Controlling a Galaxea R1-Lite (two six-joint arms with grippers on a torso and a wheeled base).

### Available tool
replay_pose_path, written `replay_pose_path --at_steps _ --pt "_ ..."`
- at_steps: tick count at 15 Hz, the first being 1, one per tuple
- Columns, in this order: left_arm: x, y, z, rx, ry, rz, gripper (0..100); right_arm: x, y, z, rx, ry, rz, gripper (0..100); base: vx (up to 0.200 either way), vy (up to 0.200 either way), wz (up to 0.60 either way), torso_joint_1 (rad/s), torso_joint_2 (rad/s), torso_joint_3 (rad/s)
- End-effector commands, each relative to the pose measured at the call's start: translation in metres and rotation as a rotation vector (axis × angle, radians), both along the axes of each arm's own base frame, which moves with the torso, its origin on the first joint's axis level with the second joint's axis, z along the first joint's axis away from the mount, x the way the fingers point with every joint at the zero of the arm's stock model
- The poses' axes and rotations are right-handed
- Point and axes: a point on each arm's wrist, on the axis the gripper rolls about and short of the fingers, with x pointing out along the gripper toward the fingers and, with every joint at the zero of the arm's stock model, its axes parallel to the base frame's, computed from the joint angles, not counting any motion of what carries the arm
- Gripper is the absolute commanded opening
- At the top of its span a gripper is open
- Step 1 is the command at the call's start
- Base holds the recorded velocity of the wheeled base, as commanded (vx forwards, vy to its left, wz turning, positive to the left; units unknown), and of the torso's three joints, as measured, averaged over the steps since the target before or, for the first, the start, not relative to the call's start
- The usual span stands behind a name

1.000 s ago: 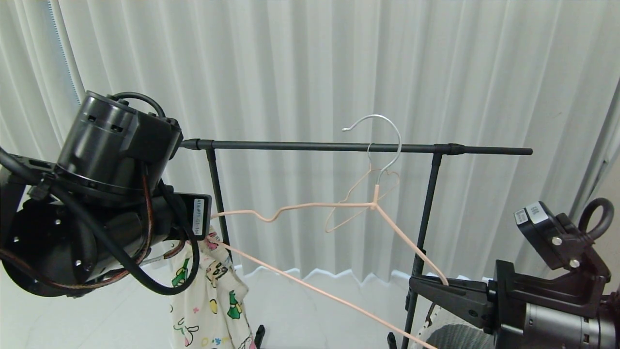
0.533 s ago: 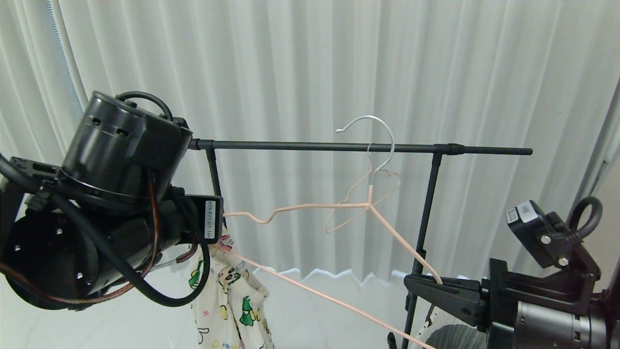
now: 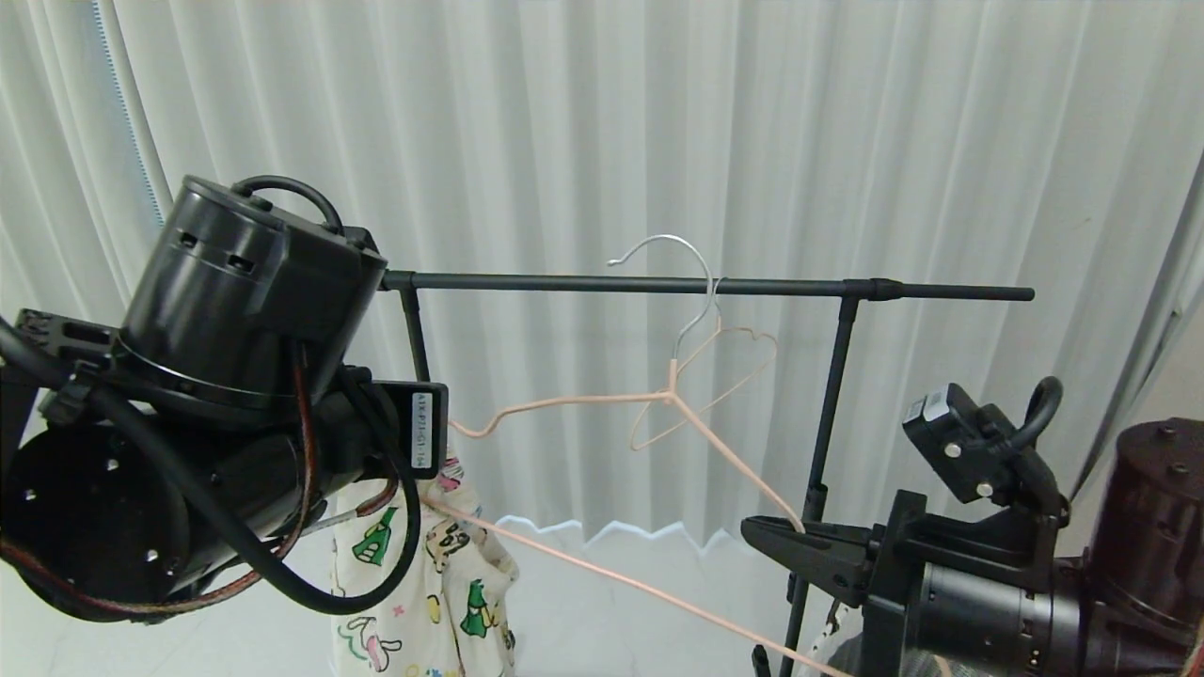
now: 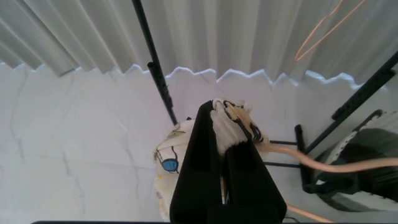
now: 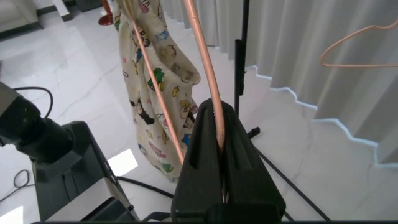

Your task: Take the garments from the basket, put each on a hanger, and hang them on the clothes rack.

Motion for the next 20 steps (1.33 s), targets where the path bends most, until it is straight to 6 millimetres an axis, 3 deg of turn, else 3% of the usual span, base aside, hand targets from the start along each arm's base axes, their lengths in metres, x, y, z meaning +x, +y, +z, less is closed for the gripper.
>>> replay_pose_path --at_steps 1,5,9,13,20 --pt "-0.002 -0.006 0.004 -0.035 -0.013 -0.009 0 0.0 0.015 -0.012 -0.032 0.019 0.007 0 0.0 0.0 0.0 0.0 0.0 0.0" --pt "-0.001 -0.007 0.009 -0.065 -0.025 -0.001 0 0.003 0.035 -0.019 -0.057 0.03 0.021 0 0.0 0.0 0.0 0.0 0.0 0.0" --pt "0.0 -0.011 0.015 -0.109 -0.042 0.007 0 0.017 0.077 -0.015 -0.037 0.0 -0.008 0 0.0 0.0 0.0 0.0 0.0 0.0" --pt "0.002 -0.017 0.029 -0.167 -0.075 0.003 0 0.01 0.104 -0.01 0.013 0.022 0.012 0 0.0 0.0 0.0 0.0 0.0 0.0" --pt "-0.012 -0.03 0.032 -0.195 -0.076 -0.069 0 0.006 0.114 -0.004 0.063 0.027 -0.022 0 0.0 0.0 0.0 0.0 0.0 0.0"
